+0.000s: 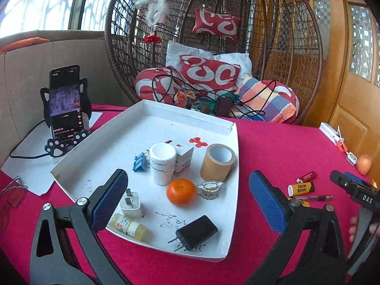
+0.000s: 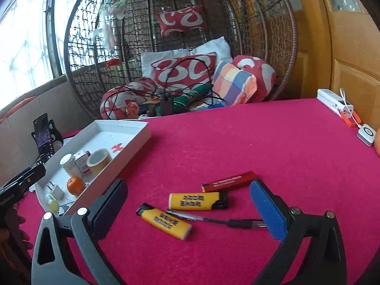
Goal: Organize rigid objects
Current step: 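Grasp the yellow lighter with the left tool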
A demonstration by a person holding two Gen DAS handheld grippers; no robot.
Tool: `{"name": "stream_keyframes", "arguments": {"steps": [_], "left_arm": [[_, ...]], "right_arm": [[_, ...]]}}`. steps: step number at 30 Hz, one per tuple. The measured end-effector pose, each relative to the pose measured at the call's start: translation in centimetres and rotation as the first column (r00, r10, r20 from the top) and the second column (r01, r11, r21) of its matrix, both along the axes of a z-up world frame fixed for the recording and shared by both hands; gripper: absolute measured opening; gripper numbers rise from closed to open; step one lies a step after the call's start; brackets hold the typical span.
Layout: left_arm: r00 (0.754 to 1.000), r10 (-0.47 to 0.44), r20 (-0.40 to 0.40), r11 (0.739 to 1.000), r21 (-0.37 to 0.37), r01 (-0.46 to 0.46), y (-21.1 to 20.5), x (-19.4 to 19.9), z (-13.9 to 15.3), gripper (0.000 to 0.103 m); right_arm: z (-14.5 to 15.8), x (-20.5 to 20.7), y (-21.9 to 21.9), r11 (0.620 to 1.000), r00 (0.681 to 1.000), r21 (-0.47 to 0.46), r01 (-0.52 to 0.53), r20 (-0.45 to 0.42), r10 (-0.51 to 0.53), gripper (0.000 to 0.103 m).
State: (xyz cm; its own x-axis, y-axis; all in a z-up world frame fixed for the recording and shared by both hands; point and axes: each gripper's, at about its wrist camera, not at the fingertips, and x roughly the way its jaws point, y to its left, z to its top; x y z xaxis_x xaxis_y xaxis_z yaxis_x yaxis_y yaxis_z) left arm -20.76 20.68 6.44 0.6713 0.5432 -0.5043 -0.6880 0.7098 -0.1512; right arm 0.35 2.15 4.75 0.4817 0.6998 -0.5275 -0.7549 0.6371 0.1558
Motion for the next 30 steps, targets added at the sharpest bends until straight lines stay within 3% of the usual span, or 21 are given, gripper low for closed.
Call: {"name": "stream_keyframes", "arguments": {"steps": [6, 11, 17, 23, 25, 28, 30], "left_arm": [[0.996, -0.086, -0.015, 0.996, 0.003, 0.087, -1.5, 1.4, 0.0, 0.103], [0.976, -0.213, -0.053, 0.977, -0.018, 0.213, -3.8, 4.3, -0.6, 0.103], [0.891, -0.423, -0.167, 0.906, -0.078, 0.416, -8.0, 10.0, -2.5, 0.103], [0.831, -0.466, -0.305, 0.884, -0.119, 0.452, -10.6, 16.2, -5.6, 0.103], [0.814, -0.459, -0.357, 0.888, -0.140, 0.439, -11.0, 17.9, -6.7, 0.103], [0.840, -0.443, -0.315, 0.897, -0.172, 0.408, -10.3, 18.3, -6.7, 0.103], [0.845, -0.437, -0.307, 0.899, -0.193, 0.394, -9.8, 18.4, -6.9, 0.096]], "right_arm": [[-1.7, 4.3, -6.3, 0.974, 0.974, -0.050, 0.219, -0.047, -0.222, 0.103], [-3.1, 6.1, -9.2, 0.955, 0.945, -0.047, 0.292, -0.142, -0.296, 0.103], [-3.9, 6.7, -8.9, 0.962, 0.936, -0.056, 0.268, -0.220, -0.274, 0.103], [-4.5, 7.1, -8.7, 0.967, 0.931, -0.054, 0.249, -0.263, -0.255, 0.103], [-4.6, 7.3, -9.0, 0.968, 0.930, -0.040, 0.247, -0.271, -0.249, 0.103], [-4.6, 7.5, -9.4, 0.969, 0.927, -0.011, 0.246, -0.288, -0.238, 0.103], [-4.6, 7.6, -9.7, 0.969, 0.925, 0.011, 0.246, -0.301, -0.232, 0.103]]}}
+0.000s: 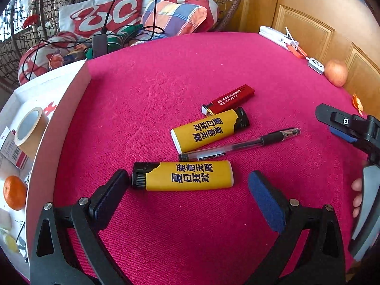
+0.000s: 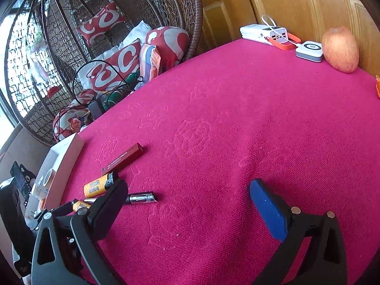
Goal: Organize rigid objects
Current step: 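Grasp the yellow lighter with the left tool, then grasp the red lighter with the right tool while the left tool carries the yellow lighter toward the tray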
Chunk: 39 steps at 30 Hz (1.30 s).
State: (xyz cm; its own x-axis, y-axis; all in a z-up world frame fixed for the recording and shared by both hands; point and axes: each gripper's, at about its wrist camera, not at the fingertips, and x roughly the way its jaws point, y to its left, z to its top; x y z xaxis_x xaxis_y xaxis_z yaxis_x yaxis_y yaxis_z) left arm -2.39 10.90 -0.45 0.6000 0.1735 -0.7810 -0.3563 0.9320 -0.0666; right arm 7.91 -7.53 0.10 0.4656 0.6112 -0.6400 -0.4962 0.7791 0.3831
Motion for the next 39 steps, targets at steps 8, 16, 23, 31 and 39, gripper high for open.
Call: {"name": "stream_keyframes", "arguments": {"steps": [8, 16, 23, 31, 39], "left_arm": [[0.998, 0.021, 0.051, 0.999, -0.031, -0.019, 1.2, -2.2, 0.6, 0.082], [0.992, 0.059, 0.113, 0.998, -0.002, -0.059, 1.5, -4.5, 1.5, 0.082], [0.991, 0.049, 0.128, 0.998, 0.040, -0.055, 0.8, -4.7, 1.8, 0.082], [0.990, 0.054, 0.132, 0.998, 0.033, -0.059, 0.8, -4.8, 1.8, 0.082], [0.984, 0.055, 0.170, 0.996, 0.053, -0.065, 0.5, -5.3, 2.4, 0.082]], "right_arm": [[0.2, -0.6, 1.4, 0.996, 1.000, -0.094, -0.002, 0.024, 0.004, 0.103], [3.4, -0.2, 7.8, 0.976, 0.980, -0.144, -0.165, 0.089, 0.179, 0.103], [1.0, -0.2, 16.4, 0.887, 0.934, -0.344, -0.306, 0.070, 0.350, 0.103], [-0.2, -1.6, 15.9, 0.861, 0.917, -0.394, -0.322, 0.098, 0.387, 0.081], [2.4, -2.1, 12.7, 0.921, 0.931, -0.239, -0.309, 0.121, 0.344, 0.081]]}}
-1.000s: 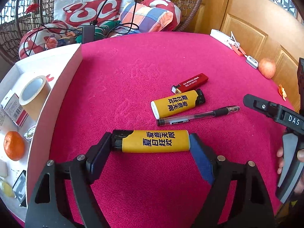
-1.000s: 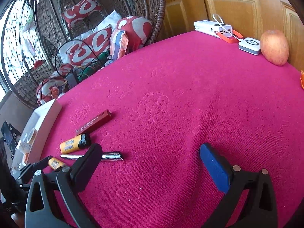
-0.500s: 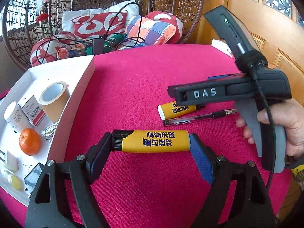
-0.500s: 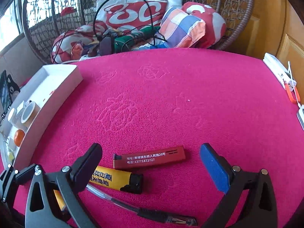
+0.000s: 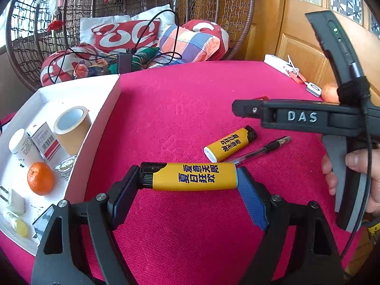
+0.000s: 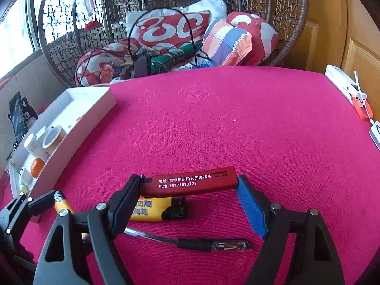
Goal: Organize rigid objects
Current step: 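Grasp the red lighter with the right tool while the left tool carries the yellow lighter toward the tray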
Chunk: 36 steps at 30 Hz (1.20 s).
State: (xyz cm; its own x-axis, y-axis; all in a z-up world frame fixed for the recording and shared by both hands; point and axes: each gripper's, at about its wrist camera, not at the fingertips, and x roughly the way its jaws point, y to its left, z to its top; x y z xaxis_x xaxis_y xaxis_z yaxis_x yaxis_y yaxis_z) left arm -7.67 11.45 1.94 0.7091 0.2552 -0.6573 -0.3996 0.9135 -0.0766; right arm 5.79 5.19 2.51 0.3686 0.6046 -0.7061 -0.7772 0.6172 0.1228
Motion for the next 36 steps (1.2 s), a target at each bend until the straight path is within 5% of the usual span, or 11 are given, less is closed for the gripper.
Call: {"name": "stream_keyframes", "arguments": {"steps": [10, 36], "left_arm": [[0.990, 0.025, 0.139, 0.997, 0.068, -0.035, 0.1, -3.0, 4.5, 0.082], [0.928, 0.238, 0.285, 0.965, 0.036, -0.259, 7.7, -10.8, 8.0, 0.082]], "right_arm": [[5.5, -3.2, -1.2, 0.985, 0.996, 0.164, -0.060, 0.076, 0.048, 0.081], [8.5, -8.4, 5.5, 0.963, 0.968, 0.146, -0.229, 0.140, 0.209, 0.081]]}}
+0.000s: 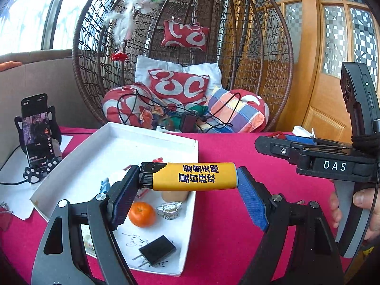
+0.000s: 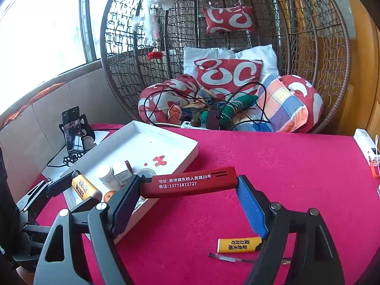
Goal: Organize rigid objects
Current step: 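Carry both lighters over the tray and open both tools to release them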
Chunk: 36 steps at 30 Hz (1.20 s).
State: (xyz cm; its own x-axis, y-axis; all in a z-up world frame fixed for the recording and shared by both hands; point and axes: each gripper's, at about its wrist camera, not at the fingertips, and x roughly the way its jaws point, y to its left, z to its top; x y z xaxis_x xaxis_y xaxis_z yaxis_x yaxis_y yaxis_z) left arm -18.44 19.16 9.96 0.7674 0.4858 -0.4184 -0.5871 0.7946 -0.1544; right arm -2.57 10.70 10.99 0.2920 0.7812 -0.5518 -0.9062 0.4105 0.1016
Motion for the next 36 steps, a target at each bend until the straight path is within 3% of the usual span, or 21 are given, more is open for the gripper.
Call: {"name": "stream_keyframes", "arguments": {"steps": [6, 10, 17, 22, 25, 28, 29, 36], "left_arm": [[0.992, 0.121, -0.023, 0.992, 0.042, -0.120, 4.5, -0.7, 0.6, 0.082], [0.977, 0.210, -0.026, 0.978, -0.003, -0.210, 7.6, -2.4, -0.3, 0.082], [0.960, 0.276, -0.052, 0.956, -0.082, -0.280, 10.0, -4.3, -3.6, 0.082], [0.946, 0.319, -0.066, 0.941, -0.094, -0.324, 10.8, -4.3, -4.5, 0.083], [0.939, 0.339, -0.059, 0.934, -0.097, -0.344, 10.7, -4.5, -4.6, 0.088], [0.934, 0.354, -0.051, 0.929, -0.092, -0.357, 10.2, -4.6, -4.5, 0.103], [0.932, 0.358, -0.052, 0.928, -0.089, -0.361, 9.9, -4.6, -4.4, 0.103], [0.951, 0.307, -0.034, 0.946, -0.093, -0.309, 7.3, -4.5, -3.8, 0.103]], "right_arm": [[0.7, -0.8, 4.0, 0.998, 0.999, 0.030, -0.050, -0.013, 0.051, 0.081], [0.3, -0.9, 7.4, 0.997, 0.997, 0.035, -0.065, -0.044, 0.067, 0.081], [-3.5, -1.1, 13.2, 0.995, 0.989, -0.026, -0.093, -0.117, 0.089, 0.081], [-5.8, -1.7, 15.6, 0.994, 0.985, -0.042, -0.103, -0.145, 0.096, 0.082], [-6.4, -1.7, 15.4, 0.993, 0.978, -0.032, -0.115, -0.179, 0.108, 0.089], [-6.0, -1.9, 14.0, 0.994, 0.981, 0.006, -0.106, -0.163, 0.105, 0.099], [-5.7, -1.9, 13.4, 0.995, 0.983, 0.019, -0.099, -0.155, 0.101, 0.103], [-3.7, -2.2, 7.2, 0.988, 0.988, 0.145, -0.050, -0.140, 0.071, 0.103]]}}
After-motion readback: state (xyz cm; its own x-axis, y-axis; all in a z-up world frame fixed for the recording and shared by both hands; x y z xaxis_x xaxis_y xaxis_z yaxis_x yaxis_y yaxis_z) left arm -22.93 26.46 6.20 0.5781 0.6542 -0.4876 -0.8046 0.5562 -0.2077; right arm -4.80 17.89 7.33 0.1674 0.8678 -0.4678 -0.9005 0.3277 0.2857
